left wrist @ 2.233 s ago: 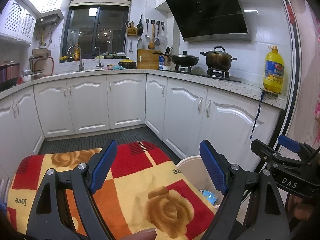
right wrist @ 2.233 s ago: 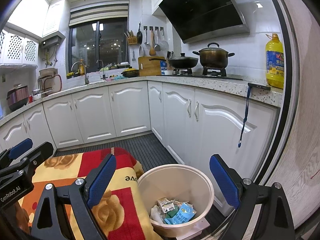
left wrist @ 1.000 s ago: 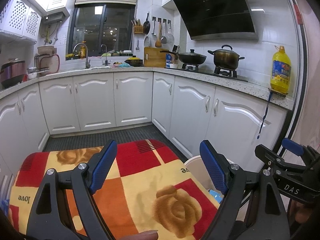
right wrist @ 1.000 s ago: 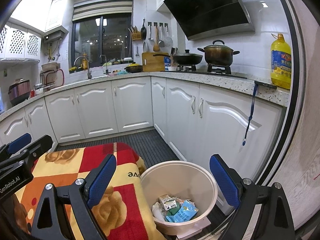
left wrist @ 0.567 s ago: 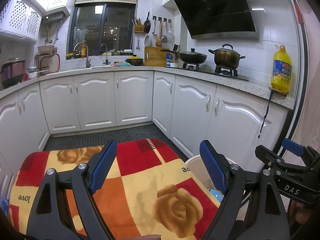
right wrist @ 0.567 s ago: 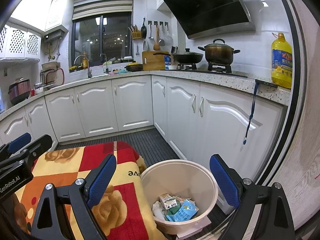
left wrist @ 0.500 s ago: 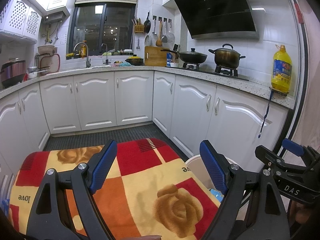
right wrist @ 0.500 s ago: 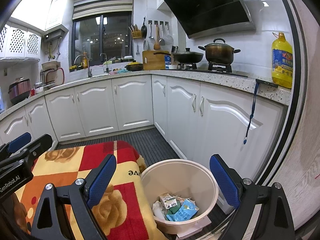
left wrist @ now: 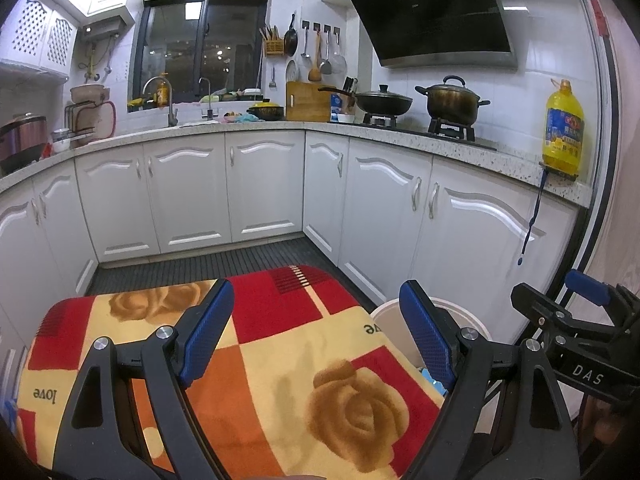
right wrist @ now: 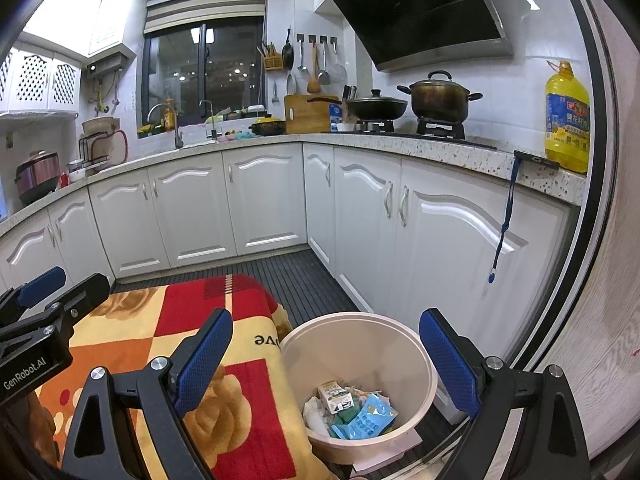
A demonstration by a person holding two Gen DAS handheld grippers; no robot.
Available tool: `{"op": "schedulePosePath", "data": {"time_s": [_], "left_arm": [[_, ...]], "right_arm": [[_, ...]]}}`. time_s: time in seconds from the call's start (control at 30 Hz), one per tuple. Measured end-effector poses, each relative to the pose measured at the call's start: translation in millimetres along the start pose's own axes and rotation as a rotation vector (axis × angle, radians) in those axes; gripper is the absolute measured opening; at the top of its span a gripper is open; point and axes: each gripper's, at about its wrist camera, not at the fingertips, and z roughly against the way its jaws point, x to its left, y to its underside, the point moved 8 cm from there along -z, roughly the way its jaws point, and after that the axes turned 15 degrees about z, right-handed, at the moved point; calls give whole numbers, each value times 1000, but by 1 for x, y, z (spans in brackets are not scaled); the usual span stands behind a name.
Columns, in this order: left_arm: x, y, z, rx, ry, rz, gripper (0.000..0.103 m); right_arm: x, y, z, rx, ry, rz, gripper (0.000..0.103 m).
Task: Collect trash
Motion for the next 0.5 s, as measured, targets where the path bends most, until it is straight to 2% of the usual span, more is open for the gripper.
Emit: {"op": "schedulePosePath", "data": {"time_s": [0.5], "left_arm": [[12,3,-14,45,5,29,84]], "right_arm": [[3,1,-8,27,0,17,93]]}}
